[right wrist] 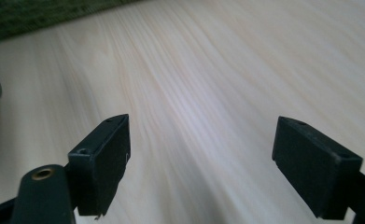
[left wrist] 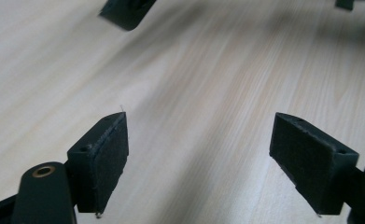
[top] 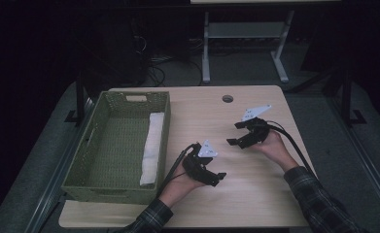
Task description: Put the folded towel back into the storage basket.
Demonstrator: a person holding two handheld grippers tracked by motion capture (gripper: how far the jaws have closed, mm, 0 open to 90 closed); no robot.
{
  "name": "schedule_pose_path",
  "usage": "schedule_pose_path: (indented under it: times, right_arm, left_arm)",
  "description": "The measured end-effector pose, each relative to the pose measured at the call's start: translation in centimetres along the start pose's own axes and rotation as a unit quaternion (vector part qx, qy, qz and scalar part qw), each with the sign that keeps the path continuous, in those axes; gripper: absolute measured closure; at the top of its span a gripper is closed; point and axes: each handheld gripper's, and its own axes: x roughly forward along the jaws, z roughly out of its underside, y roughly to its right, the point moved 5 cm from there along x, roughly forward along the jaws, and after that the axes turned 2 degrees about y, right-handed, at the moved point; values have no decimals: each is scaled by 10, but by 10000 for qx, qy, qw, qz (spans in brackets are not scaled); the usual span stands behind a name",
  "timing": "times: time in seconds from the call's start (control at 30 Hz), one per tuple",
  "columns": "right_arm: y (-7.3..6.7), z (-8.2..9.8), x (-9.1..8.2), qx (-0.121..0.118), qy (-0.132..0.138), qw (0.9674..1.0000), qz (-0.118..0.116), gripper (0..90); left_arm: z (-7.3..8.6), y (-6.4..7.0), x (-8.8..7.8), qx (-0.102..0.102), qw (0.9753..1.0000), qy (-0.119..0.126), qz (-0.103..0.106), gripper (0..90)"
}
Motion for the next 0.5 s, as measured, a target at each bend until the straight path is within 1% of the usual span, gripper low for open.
schedule_pose_path:
  times: [0.03,0.07,0.1,0.17,0.27,0.3,0.4,0.43,0.5]
  right_arm:
    - [0,7,0,85,-37,9999,45,185]
    - [0,14,0,91,-66,9999,77,181]
    - [0,20,0,142,-139,9997,116,175]
    - [0,32,-3,263,-186,9993,165,175]
    - [0,48,-5,263,-276,9987,348,171]
    - [0,53,-6,276,-303,9984,387,169]
    - [-1,64,-9,246,-418,9973,553,161]
    - [-1,66,-10,260,-403,9970,601,155]
    - [-1,70,-12,333,-336,9973,566,155]
  left_arm:
    - [3,0,3,-42,10000,-4,3,174]
    - [5,0,5,-36,10000,-22,-25,171]
    - [9,-1,8,-21,10000,-44,-75,169]
    - [14,-2,11,-19,9999,-112,-114,160]
    - [22,-3,16,-15,9996,-187,-188,152]
    - [25,-3,18,-43,9996,-197,-200,150]
    - [29,-2,22,0,9994,-268,-230,146]
    - [29,-2,22,20,9993,-298,-233,144]
    - [30,-1,24,33,9992,-299,-247,143]
